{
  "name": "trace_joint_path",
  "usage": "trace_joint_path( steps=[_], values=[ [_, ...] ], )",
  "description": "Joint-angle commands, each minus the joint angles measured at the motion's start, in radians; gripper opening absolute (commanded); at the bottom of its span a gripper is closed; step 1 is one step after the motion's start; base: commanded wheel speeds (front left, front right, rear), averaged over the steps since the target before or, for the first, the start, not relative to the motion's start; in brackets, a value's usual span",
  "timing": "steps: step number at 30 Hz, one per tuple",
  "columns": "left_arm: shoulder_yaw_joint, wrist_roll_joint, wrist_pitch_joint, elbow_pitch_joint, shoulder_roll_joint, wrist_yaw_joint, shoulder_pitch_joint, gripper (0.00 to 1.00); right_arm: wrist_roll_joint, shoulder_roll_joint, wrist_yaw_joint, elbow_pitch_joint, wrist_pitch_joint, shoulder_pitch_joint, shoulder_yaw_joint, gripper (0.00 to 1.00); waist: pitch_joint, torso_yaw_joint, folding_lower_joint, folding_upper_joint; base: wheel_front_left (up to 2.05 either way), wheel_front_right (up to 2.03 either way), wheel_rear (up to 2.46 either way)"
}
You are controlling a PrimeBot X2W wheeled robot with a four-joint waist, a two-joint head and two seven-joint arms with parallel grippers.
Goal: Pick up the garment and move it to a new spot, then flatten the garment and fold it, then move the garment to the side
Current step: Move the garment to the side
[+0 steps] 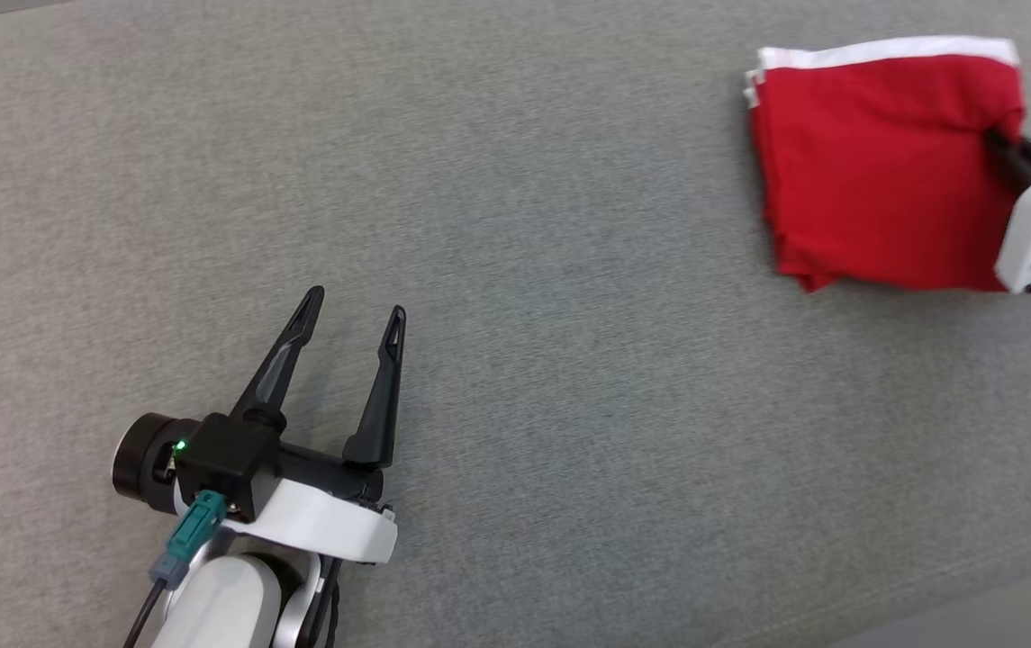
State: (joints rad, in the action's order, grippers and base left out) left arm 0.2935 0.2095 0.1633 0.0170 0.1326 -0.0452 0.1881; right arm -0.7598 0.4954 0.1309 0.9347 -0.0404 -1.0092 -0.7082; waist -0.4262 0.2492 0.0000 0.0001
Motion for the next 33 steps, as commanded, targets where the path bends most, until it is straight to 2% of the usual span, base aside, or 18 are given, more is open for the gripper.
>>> trace_joint_path(
  steps=[1, 11, 18, 19, 20, 21, 33],
  values=[
    [-0.001, -0.008, 0.001, 0.008, 0.003, -0.005, 0.002, 1.00, 0.014, 0.014, 0.000, 0.017, 0.011, -0.023, 0.002, 0.00, -0.010, -0.028, 0.0000, -0.0001, 0.00, 0.00, 0.00],
    [0.012, -0.004, 0.006, 0.045, -0.001, -0.016, -0.004, 1.00, 0.109, 0.101, 0.000, 0.180, 0.011, -0.174, 0.011, 0.00, -0.062, -0.129, 0.0000, -0.0001, 0.00, 0.00, 0.00],
    [0.018, 0.002, 0.016, 0.046, 0.000, -0.017, 0.004, 1.00, 0.203, 0.141, 0.000, 0.272, 0.050, -0.253, -0.011, 0.00, -0.089, -0.163, 0.0000, -0.0001, 0.00, 0.00, 0.00],
    [0.019, 0.002, 0.017, 0.046, 0.000, -0.018, 0.006, 1.00, 0.220, 0.145, 0.000, 0.288, 0.072, -0.266, -0.007, 0.36, -0.093, -0.165, 0.0000, -0.0001, 0.00, 0.00, 0.00],
    [0.020, 0.003, 0.019, 0.045, 0.000, -0.018, 0.009, 1.00, 0.239, 0.142, 0.000, 0.302, 0.089, -0.273, -0.006, 0.60, -0.096, -0.167, 0.0000, -0.0001, 0.00, 0.00, 0.00],
    [0.021, 0.003, 0.019, 0.044, 0.000, -0.018, 0.013, 1.00, 0.255, 0.135, 0.000, 0.312, 0.106, -0.276, -0.006, 1.00, -0.099, -0.168, 0.0000, -0.0001, 0.00, 0.00, 0.00],
    [0.024, 0.010, 0.019, 0.032, 0.003, -0.027, 0.029, 1.00, 0.352, 0.078, 0.000, 0.355, 0.223, -0.276, 0.072, 1.00, -0.092, -0.159, 0.0000, -0.0001, 0.00, 0.00, 0.00]
  ],
)
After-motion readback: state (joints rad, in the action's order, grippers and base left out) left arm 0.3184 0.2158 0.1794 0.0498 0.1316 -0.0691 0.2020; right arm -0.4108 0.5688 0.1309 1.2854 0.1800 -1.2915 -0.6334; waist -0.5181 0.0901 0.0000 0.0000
